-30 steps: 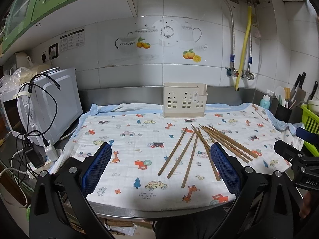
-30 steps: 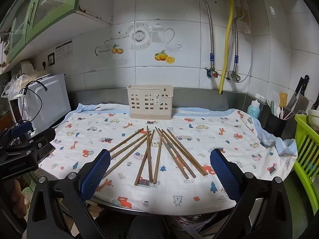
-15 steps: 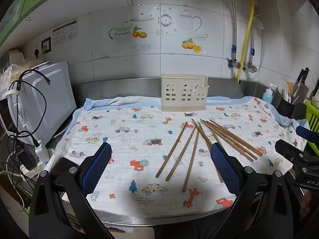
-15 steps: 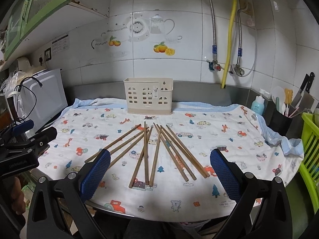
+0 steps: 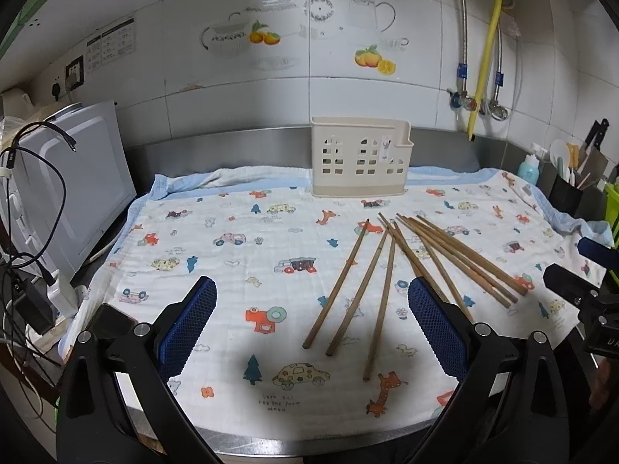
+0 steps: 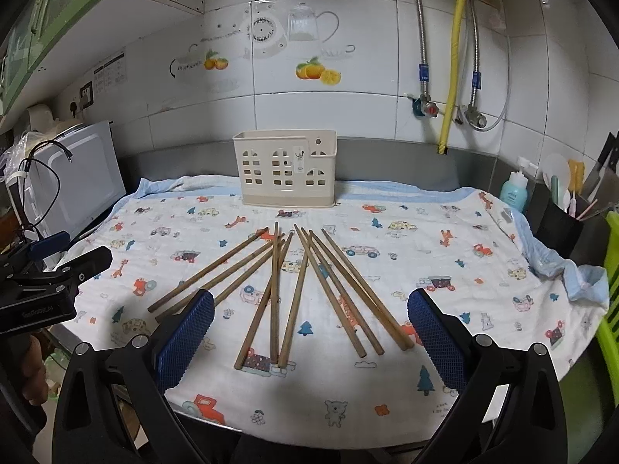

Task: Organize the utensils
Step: 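Lower the left tool toward one chopstick while the right tool lowers toward another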

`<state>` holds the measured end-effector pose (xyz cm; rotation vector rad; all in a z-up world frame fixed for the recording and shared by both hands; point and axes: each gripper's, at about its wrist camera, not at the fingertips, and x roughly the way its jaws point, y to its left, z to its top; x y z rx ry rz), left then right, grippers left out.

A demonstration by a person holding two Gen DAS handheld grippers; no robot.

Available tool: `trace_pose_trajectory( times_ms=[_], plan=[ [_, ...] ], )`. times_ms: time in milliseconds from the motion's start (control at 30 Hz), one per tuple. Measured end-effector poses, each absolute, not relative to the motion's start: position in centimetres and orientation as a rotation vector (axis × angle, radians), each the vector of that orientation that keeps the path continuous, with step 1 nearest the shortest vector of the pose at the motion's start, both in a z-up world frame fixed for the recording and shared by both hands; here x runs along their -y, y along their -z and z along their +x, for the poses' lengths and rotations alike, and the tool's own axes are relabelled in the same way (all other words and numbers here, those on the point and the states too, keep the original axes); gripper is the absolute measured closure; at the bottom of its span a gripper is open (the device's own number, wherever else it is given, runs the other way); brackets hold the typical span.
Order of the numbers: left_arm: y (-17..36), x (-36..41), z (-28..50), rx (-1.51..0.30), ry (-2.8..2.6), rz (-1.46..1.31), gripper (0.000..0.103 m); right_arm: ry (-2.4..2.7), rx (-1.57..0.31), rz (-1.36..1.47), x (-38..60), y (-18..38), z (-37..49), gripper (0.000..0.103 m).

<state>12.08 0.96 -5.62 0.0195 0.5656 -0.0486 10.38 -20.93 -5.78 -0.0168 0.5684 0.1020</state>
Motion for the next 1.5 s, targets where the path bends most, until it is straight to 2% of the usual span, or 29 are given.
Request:
trace_pose_trajectory(
  times_ms=[733, 833, 1000, 1500],
  plan=[
    [10.8, -1.8, 17.2, -0.71, 0.084, 0.026, 0.007, -0.135, -0.64, -0.019, 22.6, 9.2, 14.6, 0.006],
    [11.4, -1.9, 17.8, -0.725, 0.085, 0.035, 0.017, -0.14, -0.654, -0.023, 22.9, 9.8, 15.1, 0.006],
    [12.4, -2.0, 18.9, -0.755, 0.109, 0.028, 0.023, -0.149, -0.686, -0.007, 23.7, 10.8, 15.9, 0.006],
    [15.3, -2.0, 21.8, -0.858, 0.196, 0.026, 0.058, -0.151, -0.73, 0.036, 26.9, 12.4, 18.2, 0.008]
  ],
)
